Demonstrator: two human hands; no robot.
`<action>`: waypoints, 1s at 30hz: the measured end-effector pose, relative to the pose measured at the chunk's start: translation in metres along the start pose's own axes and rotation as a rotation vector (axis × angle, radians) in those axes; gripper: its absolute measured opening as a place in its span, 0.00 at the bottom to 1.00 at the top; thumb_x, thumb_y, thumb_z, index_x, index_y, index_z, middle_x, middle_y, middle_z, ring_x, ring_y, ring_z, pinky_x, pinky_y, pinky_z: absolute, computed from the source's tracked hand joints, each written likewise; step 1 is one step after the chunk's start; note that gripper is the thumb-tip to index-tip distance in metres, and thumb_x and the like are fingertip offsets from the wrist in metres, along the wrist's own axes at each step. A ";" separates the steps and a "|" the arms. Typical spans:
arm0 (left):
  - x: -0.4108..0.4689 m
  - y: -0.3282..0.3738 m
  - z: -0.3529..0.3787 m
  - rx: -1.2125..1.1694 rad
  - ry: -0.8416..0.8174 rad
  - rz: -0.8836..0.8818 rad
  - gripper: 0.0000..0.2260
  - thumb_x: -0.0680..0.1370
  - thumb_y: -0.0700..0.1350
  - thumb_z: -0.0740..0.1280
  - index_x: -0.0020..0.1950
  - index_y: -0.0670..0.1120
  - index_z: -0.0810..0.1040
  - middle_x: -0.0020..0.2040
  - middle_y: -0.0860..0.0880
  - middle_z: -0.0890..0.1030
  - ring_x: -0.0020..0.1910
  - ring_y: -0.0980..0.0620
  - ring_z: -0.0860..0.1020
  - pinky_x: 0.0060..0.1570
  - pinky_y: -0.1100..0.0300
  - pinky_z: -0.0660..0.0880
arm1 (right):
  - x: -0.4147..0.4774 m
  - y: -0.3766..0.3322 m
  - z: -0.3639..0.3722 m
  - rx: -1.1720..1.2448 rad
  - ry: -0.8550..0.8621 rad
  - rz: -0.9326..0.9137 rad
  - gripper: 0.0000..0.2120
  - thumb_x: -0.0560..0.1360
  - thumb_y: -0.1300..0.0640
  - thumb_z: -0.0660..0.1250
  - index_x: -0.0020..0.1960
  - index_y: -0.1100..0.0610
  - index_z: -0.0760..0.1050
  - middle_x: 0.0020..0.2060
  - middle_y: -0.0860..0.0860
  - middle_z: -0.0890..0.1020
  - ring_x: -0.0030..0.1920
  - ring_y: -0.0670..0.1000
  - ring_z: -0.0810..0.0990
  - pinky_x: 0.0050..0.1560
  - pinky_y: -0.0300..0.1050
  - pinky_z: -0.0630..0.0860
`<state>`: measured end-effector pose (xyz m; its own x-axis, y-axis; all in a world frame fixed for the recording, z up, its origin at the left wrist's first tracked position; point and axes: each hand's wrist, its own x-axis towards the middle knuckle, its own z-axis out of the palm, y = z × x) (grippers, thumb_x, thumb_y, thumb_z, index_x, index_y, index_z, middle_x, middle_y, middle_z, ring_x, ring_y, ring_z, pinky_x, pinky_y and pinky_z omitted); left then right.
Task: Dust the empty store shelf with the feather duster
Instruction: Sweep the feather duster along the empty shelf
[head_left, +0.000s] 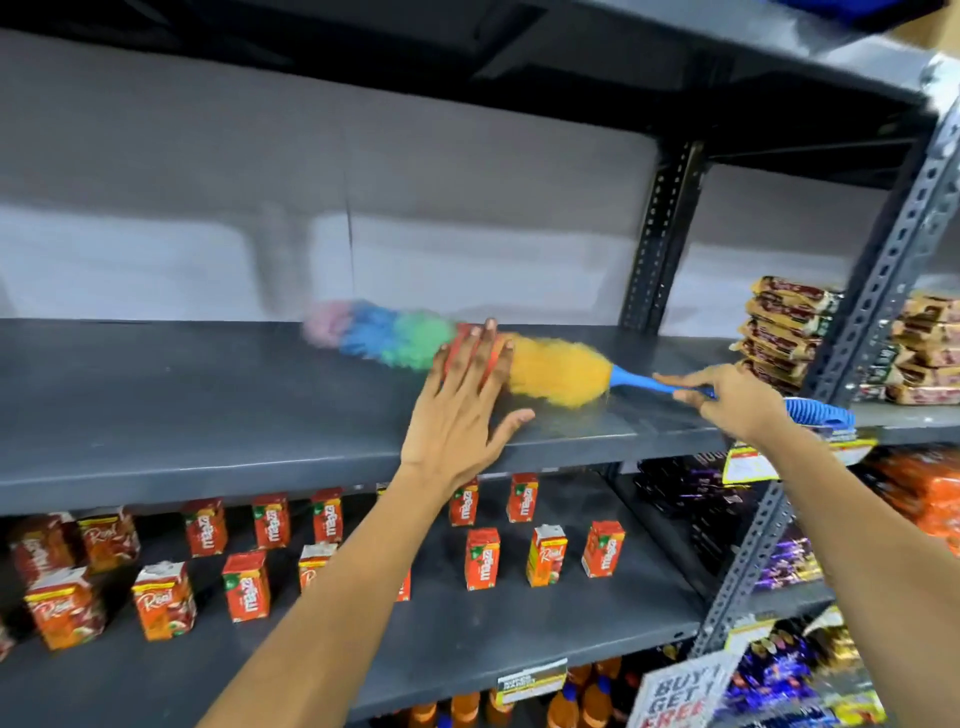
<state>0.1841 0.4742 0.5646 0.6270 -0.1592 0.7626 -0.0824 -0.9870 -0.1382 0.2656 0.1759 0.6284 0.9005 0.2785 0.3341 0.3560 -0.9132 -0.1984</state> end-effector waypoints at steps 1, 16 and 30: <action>0.000 0.000 0.001 0.014 -0.007 0.002 0.33 0.78 0.64 0.45 0.77 0.43 0.54 0.77 0.41 0.52 0.75 0.44 0.50 0.72 0.46 0.49 | 0.004 -0.004 -0.001 -0.037 0.053 0.016 0.15 0.79 0.55 0.63 0.63 0.43 0.76 0.42 0.56 0.84 0.38 0.58 0.79 0.34 0.48 0.70; 0.000 0.000 0.003 0.044 -0.022 0.009 0.33 0.78 0.64 0.45 0.76 0.43 0.55 0.76 0.41 0.52 0.75 0.45 0.49 0.72 0.48 0.48 | 0.011 0.044 0.011 0.257 -0.107 0.105 0.16 0.78 0.57 0.65 0.55 0.35 0.79 0.25 0.43 0.75 0.31 0.48 0.69 0.38 0.47 0.66; 0.001 0.000 0.000 0.022 0.003 -0.019 0.32 0.79 0.63 0.44 0.76 0.43 0.56 0.76 0.41 0.54 0.75 0.45 0.50 0.72 0.48 0.50 | -0.011 0.038 0.000 0.370 -0.053 0.019 0.16 0.78 0.55 0.66 0.53 0.32 0.78 0.35 0.49 0.81 0.35 0.50 0.71 0.41 0.47 0.66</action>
<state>0.1845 0.4740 0.5650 0.6260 -0.1403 0.7671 -0.0533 -0.9891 -0.1375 0.2690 0.1384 0.6171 0.9162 0.2862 0.2806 0.3962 -0.7519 -0.5269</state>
